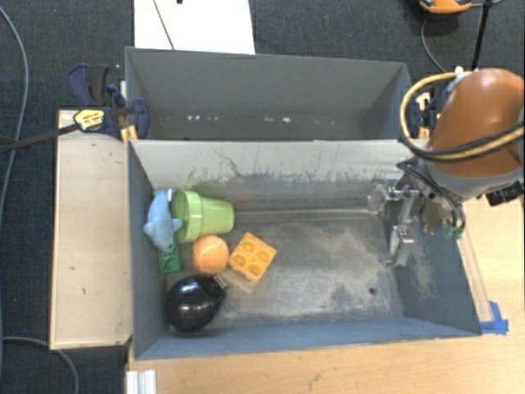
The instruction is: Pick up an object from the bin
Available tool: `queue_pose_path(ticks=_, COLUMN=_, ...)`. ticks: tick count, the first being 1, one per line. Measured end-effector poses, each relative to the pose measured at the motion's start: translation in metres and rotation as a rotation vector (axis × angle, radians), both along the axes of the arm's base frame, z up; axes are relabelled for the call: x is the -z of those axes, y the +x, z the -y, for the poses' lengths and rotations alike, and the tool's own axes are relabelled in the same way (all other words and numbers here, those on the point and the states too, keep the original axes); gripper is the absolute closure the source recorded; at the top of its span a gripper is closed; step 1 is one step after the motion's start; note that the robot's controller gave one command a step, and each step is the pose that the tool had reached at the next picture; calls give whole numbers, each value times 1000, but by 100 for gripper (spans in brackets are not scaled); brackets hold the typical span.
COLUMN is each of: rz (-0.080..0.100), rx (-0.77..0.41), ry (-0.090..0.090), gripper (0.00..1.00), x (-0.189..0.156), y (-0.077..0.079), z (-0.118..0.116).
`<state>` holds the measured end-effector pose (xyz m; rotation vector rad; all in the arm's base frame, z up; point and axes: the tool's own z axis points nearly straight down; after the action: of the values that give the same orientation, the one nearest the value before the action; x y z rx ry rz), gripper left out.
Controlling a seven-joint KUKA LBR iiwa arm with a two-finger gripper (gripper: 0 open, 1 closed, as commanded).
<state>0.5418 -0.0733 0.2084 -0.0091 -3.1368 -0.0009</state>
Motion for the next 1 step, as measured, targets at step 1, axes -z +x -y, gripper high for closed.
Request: queue_pose_path(ticks=1, rz=9, rx=-2, ry=-1, gripper=0, x=-5, y=2, z=0)
